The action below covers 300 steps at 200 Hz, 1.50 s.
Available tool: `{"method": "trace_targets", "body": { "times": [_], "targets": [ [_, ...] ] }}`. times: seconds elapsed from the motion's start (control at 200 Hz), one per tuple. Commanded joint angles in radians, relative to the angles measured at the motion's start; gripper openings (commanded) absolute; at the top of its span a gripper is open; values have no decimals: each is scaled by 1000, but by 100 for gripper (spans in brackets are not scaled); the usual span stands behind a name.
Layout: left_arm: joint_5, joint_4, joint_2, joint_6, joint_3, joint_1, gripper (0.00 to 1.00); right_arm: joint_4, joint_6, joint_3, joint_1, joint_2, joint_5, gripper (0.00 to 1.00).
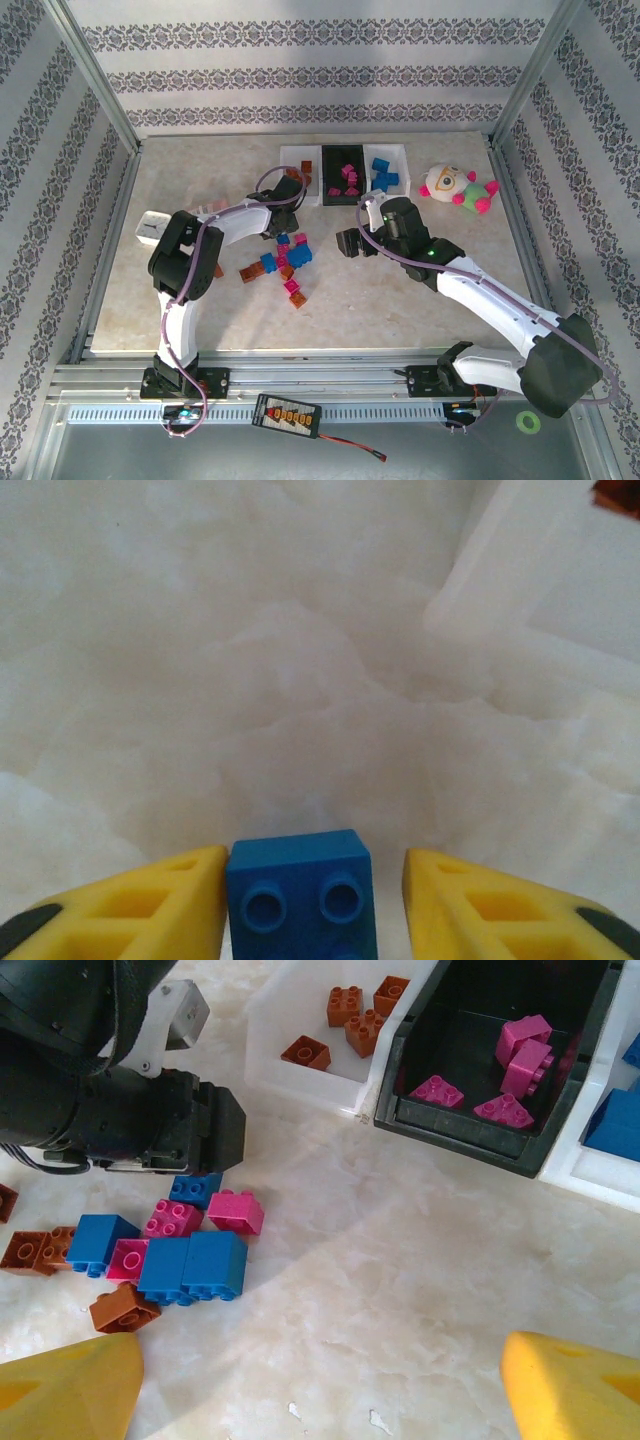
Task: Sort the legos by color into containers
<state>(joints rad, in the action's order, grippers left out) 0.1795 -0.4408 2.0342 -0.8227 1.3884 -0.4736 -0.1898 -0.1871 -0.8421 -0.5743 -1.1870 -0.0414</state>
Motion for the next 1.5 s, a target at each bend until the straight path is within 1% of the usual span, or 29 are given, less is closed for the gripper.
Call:
{"method": "trace_targets", "body": {
  "times": [0.0,0.09,0.27,0.31,0.365,0.405,0.445,0.52,0.57,0.63,0.734,0.799,0.934,1.019,1.184,1.334,1.494],
  "targets": [
    [-12,-42,14,-10,23,10,43,3,-17,2,-9,22,23,92],
    [-12,-41,11,-7,23,10,36,3,-18,0,-9,26,22,92],
    [-10,-42,12,-4,21,9,31,4,-23,-3,-9,35,25,92],
    [-7,-41,12,-6,19,9,32,3,-24,-3,-8,35,28,92],
    [-3,-44,16,-6,19,10,40,2,-23,-2,-8,40,30,92],
    [-3,-45,22,-7,20,10,43,2,-25,0,-9,43,30,92],
    [-5,-46,28,-7,21,10,45,2,-25,1,-7,46,33,92],
    [-14,-45,42,-12,25,9,45,-1,-24,4,-7,50,35,92],
    [-20,-45,47,-15,30,10,41,-2,-26,5,-7,51,38,92],
    [-23,-44,43,-19,29,10,33,-3,-27,6,-7,54,39,92],
    [-18,-38,20,-23,26,9,26,-3,-35,8,-7,61,41,92],
    [-16,-36,-5,-22,26,9,24,2,-41,9,-6,63,41,92],
    [-17,-26,-67,-24,36,8,24,32,-74,24,4,66,47,92],
    [-42,-19,-98,-28,53,2,24,64,-113,42,20,69,38,92],
    [-128,25,-152,-70,81,-18,24,162,-172,79,48,46,-36,90],
    [-203,76,-190,-111,94,-48,24,272,-260,111,73,5,-89,86],
    [-224,167,-180,-102,129,-96,23,315,-320,148,121,27,-76,86]
  ]
}}
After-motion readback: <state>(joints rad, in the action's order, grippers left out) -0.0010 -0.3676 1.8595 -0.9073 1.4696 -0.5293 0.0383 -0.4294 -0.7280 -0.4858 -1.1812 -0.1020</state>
